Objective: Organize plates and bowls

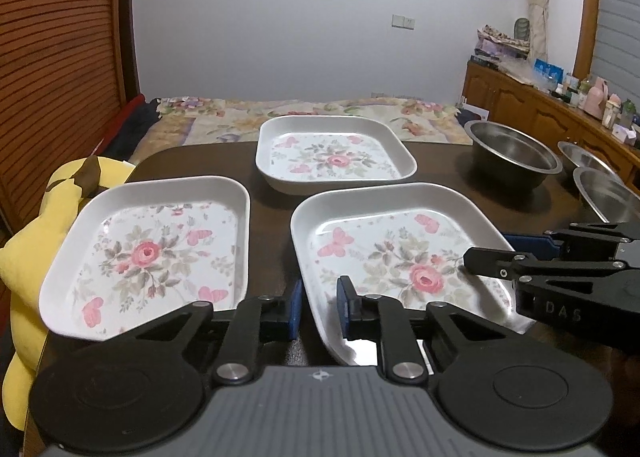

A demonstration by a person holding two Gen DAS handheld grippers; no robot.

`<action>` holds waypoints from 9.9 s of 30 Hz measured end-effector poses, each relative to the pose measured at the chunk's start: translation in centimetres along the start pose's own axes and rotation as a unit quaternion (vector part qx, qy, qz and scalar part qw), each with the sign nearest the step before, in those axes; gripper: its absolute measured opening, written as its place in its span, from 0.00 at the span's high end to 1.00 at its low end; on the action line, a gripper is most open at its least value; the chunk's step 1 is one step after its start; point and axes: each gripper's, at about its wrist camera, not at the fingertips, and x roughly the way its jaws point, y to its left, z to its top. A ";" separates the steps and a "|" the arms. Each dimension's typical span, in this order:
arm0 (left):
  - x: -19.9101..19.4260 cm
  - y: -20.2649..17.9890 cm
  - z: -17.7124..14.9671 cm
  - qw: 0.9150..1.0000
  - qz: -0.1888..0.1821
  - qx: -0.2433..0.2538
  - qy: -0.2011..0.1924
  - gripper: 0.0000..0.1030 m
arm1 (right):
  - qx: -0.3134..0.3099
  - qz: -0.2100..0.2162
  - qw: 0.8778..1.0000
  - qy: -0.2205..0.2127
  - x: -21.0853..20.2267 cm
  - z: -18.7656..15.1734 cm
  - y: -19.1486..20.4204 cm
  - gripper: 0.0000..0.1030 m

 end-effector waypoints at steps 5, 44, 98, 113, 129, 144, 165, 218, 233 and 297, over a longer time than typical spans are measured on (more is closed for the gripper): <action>0.0 0.1 -0.1 1.000 -0.002 -0.006 -0.001 0.87 | 0.002 0.000 1.000 0.002 0.1 0.0 -0.1 0.74; -9.7 -0.6 -8.0 1.000 -0.003 -0.013 -0.006 0.87 | -0.029 0.051 0.998 0.019 -8.4 -5.6 4.2 0.75; -5.6 12.0 3.2 0.997 0.034 -0.005 -0.071 0.30 | -0.053 0.072 0.995 -0.031 -2.9 7.6 7.4 0.53; -1.2 16.6 2.1 0.998 0.034 -0.035 -0.030 0.45 | -0.049 0.092 0.993 0.052 4.5 8.0 9.4 0.53; -0.7 17.5 1.3 0.998 0.028 -0.055 -0.021 0.63 | -0.048 0.115 0.988 0.088 6.9 7.7 10.8 0.60; -0.1 17.9 0.7 0.998 0.031 -0.062 -0.009 0.78 | -0.052 0.126 0.984 0.113 8.4 7.3 11.5 0.73; -1.7 16.4 1.5 0.998 0.019 -0.065 -0.013 0.90 | -0.043 0.133 0.984 0.110 7.5 7.5 10.7 0.82; -14.0 0.0 -0.1 0.997 -0.014 0.019 -0.076 0.90 | 0.003 0.099 0.995 0.000 -9.9 3.3 0.8 0.82; -13.4 -0.8 -2.5 0.998 -0.014 0.015 -0.051 0.90 | 0.013 0.107 0.994 0.016 -9.7 0.8 0.4 0.82; -10.0 -0.3 -6.3 1.000 -0.006 -0.001 0.004 0.89 | 0.005 0.108 0.992 0.059 -8.1 -1.8 1.4 0.80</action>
